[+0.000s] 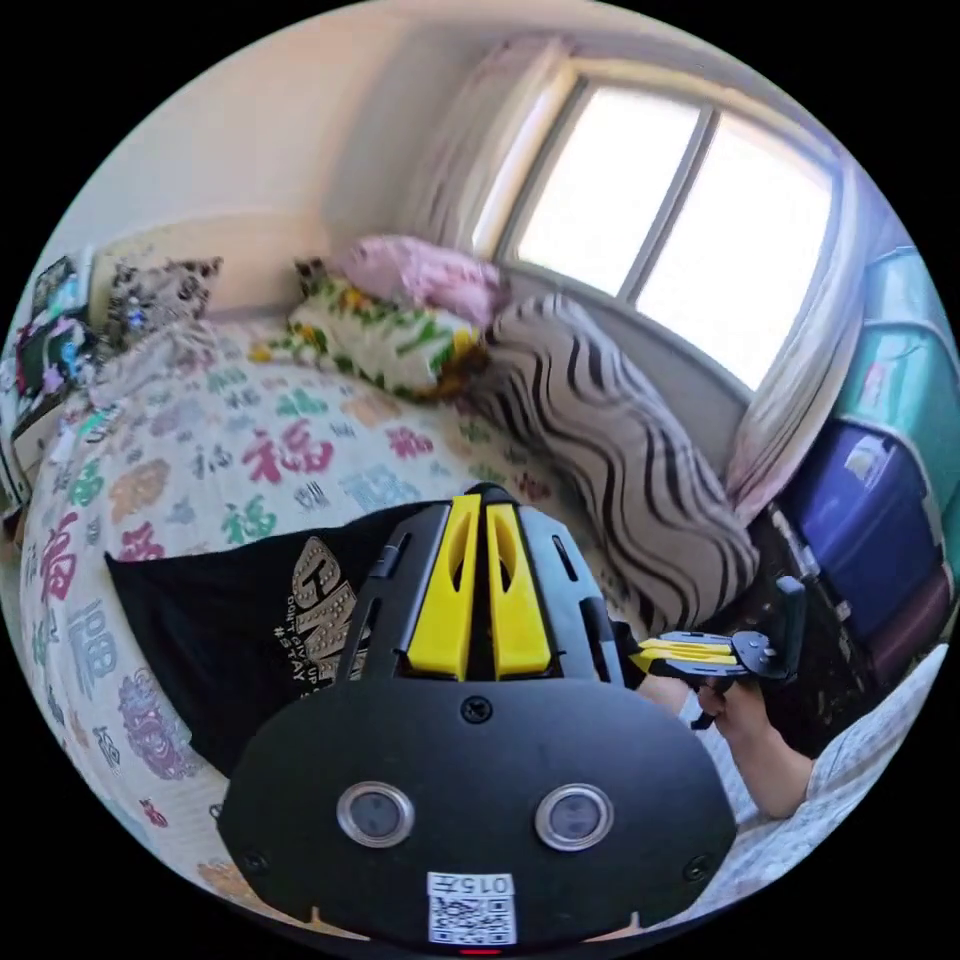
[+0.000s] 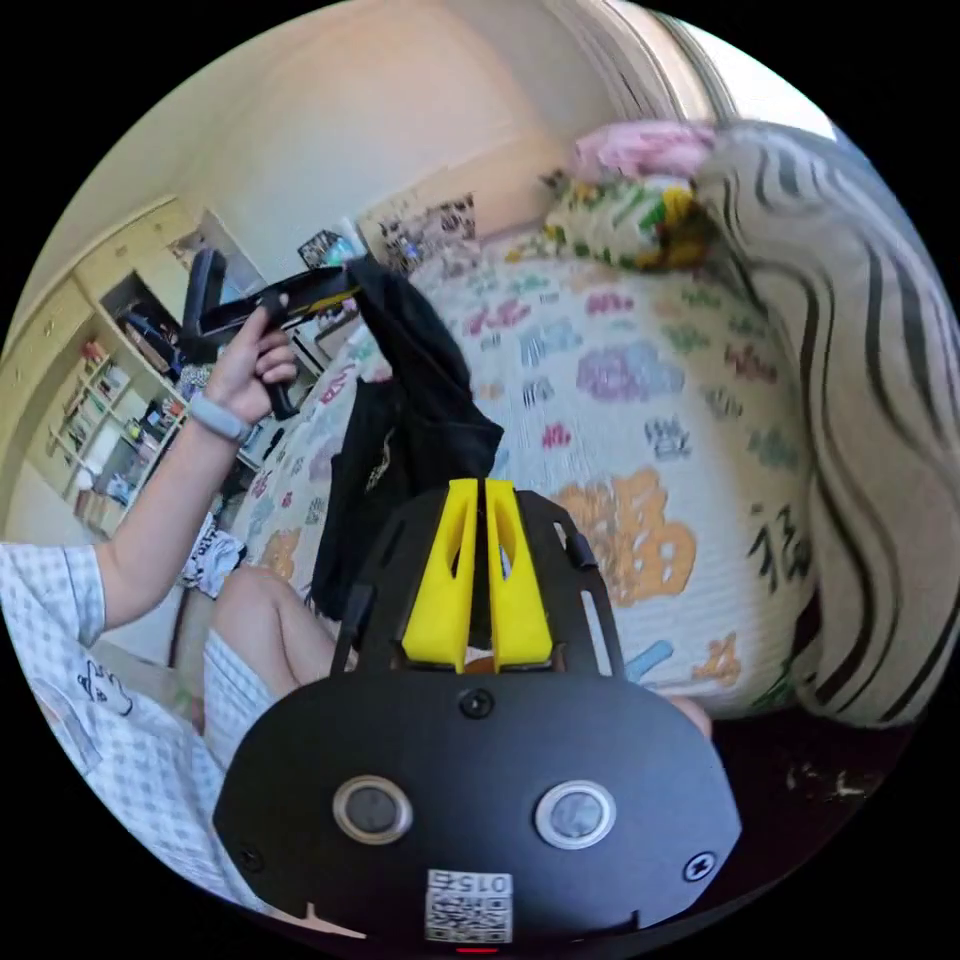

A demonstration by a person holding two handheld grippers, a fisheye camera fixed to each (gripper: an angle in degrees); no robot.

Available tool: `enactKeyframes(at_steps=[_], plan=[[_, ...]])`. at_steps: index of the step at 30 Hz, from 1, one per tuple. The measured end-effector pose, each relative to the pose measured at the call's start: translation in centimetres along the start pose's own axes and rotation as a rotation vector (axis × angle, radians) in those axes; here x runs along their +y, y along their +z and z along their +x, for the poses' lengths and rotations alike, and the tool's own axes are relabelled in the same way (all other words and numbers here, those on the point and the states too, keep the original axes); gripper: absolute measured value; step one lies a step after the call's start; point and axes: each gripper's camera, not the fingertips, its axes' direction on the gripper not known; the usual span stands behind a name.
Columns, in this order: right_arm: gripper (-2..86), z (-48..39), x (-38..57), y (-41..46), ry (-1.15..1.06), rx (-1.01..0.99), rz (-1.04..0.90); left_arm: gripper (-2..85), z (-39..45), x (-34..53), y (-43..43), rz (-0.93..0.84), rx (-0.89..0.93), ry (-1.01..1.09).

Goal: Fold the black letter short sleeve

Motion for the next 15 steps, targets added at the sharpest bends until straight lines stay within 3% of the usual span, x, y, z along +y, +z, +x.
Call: enactKeyframes(at_steps=[2, 8, 15], plan=[[0.2, -5.5, -0.2, -4.5, -0.123, 0.072, 0.153, -0.7, 1.4, 3.2, -12.9, 0.259, -0.029, -0.042], [0.1, -17.6, 2.4, -17.5, -0.313, 0.146, 0.617, -0.8, 8.3, 11.8, -36.9, 0.748, -0.108, 0.019], [0.1, -25.7, 8.3, -30.1, -0.402, 0.136, 1.002, -0.8, 17.9, 19.8, -51.1, 1.187, -0.139, 0.12]])
